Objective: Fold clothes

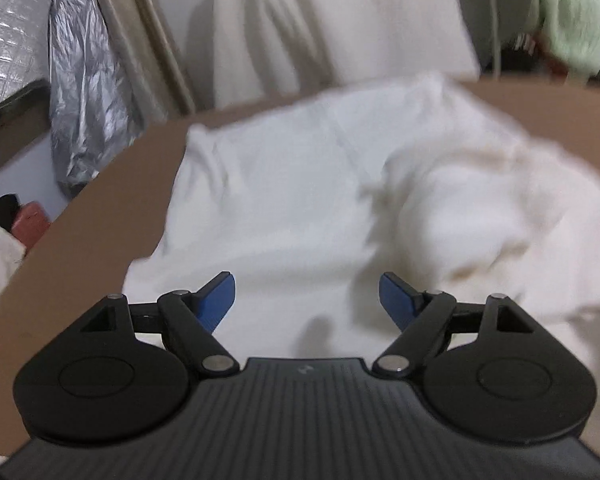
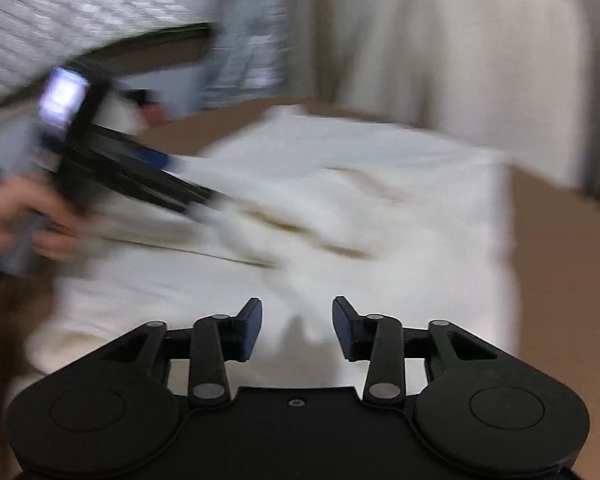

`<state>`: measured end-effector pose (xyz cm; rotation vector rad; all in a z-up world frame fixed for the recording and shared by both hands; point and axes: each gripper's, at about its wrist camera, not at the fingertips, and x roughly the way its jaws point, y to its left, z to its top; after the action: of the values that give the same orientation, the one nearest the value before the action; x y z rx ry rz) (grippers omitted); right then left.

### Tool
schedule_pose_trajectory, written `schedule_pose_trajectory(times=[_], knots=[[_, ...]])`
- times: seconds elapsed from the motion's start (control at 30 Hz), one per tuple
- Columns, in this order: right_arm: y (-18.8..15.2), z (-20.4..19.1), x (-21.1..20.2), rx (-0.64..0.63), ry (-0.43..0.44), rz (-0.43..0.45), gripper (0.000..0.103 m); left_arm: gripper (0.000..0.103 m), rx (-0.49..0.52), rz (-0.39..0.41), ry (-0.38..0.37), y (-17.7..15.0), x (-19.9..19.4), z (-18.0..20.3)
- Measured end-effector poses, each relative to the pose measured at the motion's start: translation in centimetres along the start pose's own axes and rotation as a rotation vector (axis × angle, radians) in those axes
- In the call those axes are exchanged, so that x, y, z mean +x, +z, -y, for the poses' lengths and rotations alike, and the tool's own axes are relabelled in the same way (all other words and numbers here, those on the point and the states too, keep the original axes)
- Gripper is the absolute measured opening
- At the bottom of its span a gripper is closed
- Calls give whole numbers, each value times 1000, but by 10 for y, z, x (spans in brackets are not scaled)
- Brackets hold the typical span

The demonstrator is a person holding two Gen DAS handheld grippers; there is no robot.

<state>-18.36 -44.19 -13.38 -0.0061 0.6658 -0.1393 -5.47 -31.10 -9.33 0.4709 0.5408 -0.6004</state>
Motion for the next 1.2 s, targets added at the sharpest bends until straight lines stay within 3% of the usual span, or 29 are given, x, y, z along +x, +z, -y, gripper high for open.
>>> schedule_pose_trajectory(times=[0.07, 0.1, 0.2, 0.27, 0.33, 0.47, 0.5, 0.67, 0.77, 0.8, 0.83, 0.87, 0.93, 0.97, 1.0, 1.1, 1.2], knots=[[-12, 17, -1, -20, -114, -30, 48, 87, 36, 71, -25, 2, -12, 7], [-18, 25, 0, -30, -160, -49, 48, 96, 70, 96, -37, 3, -17, 12], [-32, 48, 4, -13, -247, -92, 48, 98, 290, 112, -53, 2, -18, 44], [-39, 57, 6, 17, -232, -94, 48, 98, 350, 157, -65, 6, -19, 59], [-45, 63, 6, 45, -196, -84, 51, 98, 326, 161, -114, 17, -15, 67], [-56, 68, 6, 102, -78, -45, 51, 100, 297, 28, -170, 32, 9, 98], [-60, 69, 7, 110, -79, -43, 51, 100, 308, 3, -169, 34, 15, 107], [-71, 68, 15, 111, -123, -52, 51, 103, 452, 5, -26, 33, 61, 141], [-78, 66, 19, 113, -141, -66, 51, 103, 325, -12, -50, 40, 66, 128], [-79, 65, 19, 113, -145, -66, 51, 97, 272, -17, -65, 43, 66, 122], [-80, 64, 18, 115, -148, -61, 51, 70, 219, -21, -80, 45, 66, 116], [-82, 65, 18, 122, -150, -56, 51, 56, 174, -31, -95, 49, 65, 110], [-83, 68, 18, 156, -149, -51, 50, 45, 128, -63, -116, 58, 59, 92], [-84, 71, 18, 183, -145, -51, 50, 35, 100, -65, -105, 63, 54, 81], [-85, 74, 18, 209, -140, -50, 49, 19, 61, -61, -80, 68, 48, 67], [-88, 79, 17, 261, -134, -42, 49, 19, -50, -27, 3, 76, 20, 18], [-92, 81, 16, 287, -135, -29, 49, 22, -67, 32, 126, 63, -14, -19]])
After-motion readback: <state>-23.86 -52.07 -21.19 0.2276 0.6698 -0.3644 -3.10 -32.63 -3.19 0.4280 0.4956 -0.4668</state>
